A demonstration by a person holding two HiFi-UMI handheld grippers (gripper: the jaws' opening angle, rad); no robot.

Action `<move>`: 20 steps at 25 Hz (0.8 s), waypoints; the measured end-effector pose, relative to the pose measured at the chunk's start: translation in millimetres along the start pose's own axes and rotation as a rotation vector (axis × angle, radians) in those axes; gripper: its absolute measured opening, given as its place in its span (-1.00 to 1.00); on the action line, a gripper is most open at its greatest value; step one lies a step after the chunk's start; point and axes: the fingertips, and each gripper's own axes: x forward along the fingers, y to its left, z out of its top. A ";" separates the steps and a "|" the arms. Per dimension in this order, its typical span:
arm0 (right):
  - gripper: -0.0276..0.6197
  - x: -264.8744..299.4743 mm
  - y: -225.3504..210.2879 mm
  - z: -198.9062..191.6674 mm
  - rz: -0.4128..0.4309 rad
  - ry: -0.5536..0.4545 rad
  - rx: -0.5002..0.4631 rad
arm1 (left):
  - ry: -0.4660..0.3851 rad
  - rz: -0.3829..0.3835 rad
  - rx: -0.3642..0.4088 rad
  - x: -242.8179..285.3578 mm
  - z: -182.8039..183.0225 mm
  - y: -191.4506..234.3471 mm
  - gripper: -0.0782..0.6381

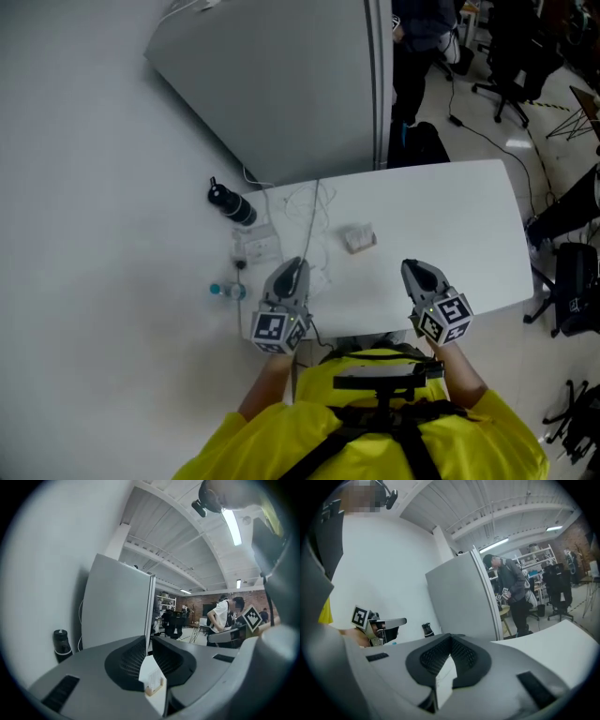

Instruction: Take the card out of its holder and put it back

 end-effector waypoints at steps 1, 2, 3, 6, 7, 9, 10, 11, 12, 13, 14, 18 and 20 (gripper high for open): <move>-0.90 -3.5 1.0 4.6 0.000 -0.011 -0.007 | -0.011 0.001 -0.015 -5.5 4.6 -4.6 -0.65; -0.90 -7.0 2.0 8.7 0.003 -0.024 -0.016 | -0.032 0.000 -0.026 -10.7 9.3 -9.2 -0.65; -0.90 -10.0 3.3 13.2 0.009 -0.042 -0.025 | -0.060 0.000 -0.032 -15.7 14.0 -13.2 -0.65; -0.91 -15.6 7.2 33.8 0.029 -0.120 -0.064 | -0.143 0.002 -0.041 -24.7 25.9 -22.3 -0.73; -0.91 -16.5 8.1 40.5 0.027 -0.143 -0.080 | -0.150 -0.002 -0.042 -24.9 27.3 -26.6 -0.73; -0.91 -17.3 11.0 48.3 0.023 -0.169 -0.099 | -0.126 -0.018 -0.038 -23.9 23.8 -37.5 -0.73; -0.91 -17.6 13.3 49.9 0.022 -0.177 -0.101 | -0.109 -0.025 -0.034 -23.1 19.8 -42.4 -0.73; -0.91 -17.9 16.0 50.5 0.021 -0.183 -0.103 | -0.094 -0.029 -0.029 -22.2 15.1 -45.9 -0.73; -0.91 -18.5 18.9 50.6 0.020 -0.190 -0.108 | -0.082 -0.032 -0.023 -21.6 10.5 -48.4 -0.73; -0.91 -19.5 21.6 49.9 0.018 -0.194 -0.114 | -0.072 -0.034 -0.017 -21.3 6.4 -50.3 -0.73; -0.91 -20.6 23.6 48.1 0.015 -0.195 -0.118 | -0.063 -0.037 -0.012 -21.1 2.6 -51.6 -0.73; -0.91 -23.7 22.6 33.6 -0.003 -0.169 -0.113 | -0.031 -0.045 -0.012 -18.9 -6.6 -51.4 -0.72; -0.91 -28.4 21.1 25.2 -0.009 -0.156 -0.119 | -0.023 -0.046 -0.011 -19.8 -8.1 -53.5 -0.72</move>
